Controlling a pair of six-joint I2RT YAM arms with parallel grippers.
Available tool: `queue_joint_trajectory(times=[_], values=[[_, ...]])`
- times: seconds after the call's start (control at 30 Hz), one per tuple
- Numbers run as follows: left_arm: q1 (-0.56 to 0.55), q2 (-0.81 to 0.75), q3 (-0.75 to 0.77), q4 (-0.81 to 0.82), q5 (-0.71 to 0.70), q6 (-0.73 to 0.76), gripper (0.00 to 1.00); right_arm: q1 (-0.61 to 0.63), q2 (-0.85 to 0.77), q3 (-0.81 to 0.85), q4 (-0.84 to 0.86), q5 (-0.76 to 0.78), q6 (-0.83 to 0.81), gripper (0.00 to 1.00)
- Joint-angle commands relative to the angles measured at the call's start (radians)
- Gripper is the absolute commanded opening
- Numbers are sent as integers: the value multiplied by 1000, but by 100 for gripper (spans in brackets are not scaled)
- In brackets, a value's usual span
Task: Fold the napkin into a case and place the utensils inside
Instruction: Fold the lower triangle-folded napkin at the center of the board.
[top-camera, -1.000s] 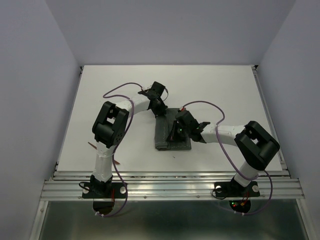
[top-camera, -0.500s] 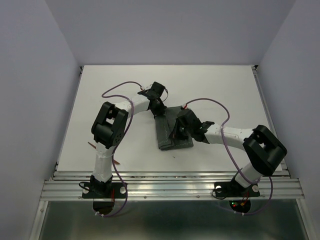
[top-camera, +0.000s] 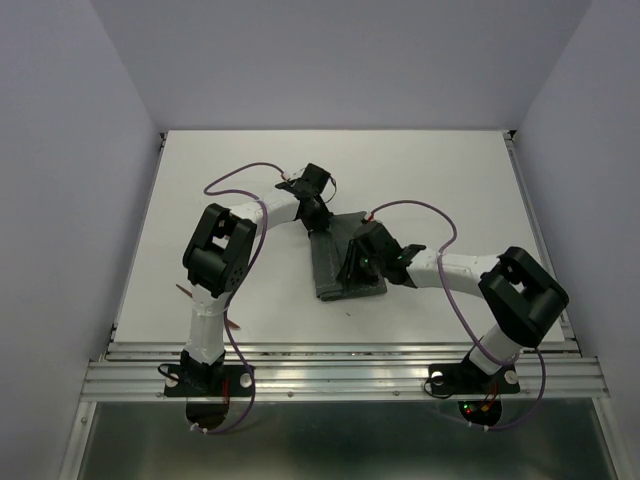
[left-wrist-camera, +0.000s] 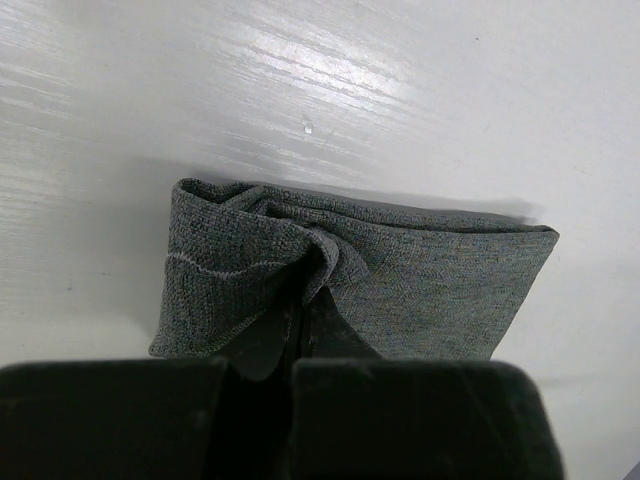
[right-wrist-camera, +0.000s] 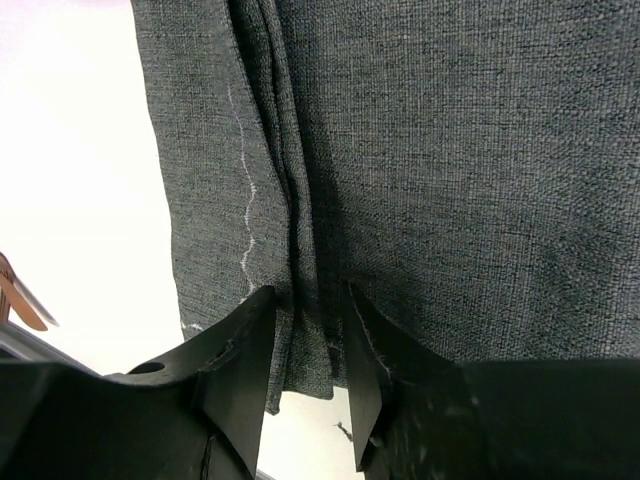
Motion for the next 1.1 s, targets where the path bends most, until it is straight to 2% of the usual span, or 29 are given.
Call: queue_joint_trajectory(times=[0.0,0.13,0.17,0.6,0.87,1.07], values=[[-6,-40,-27,-24,-13,12,0,-3,-42,-19,40,-2,19,39],[-6,-37,-29,-22,-11,12,0,-3,-89,-36,66,-2,33,42],[-6,-35,-27,-22,-13,11,0,-3,-94,-35,66,-41,33,42],[-8,-32,-27,-24,-10,9,0,-3,-76,-73,140,-130,68,45],[-11,-31,-29,-22,-10,6,0,-3,-53,-81,158,-157,69,46],[-11,-31,-27,-22,-8,5,0,-3,-19,-74,187,-190,63,41]])
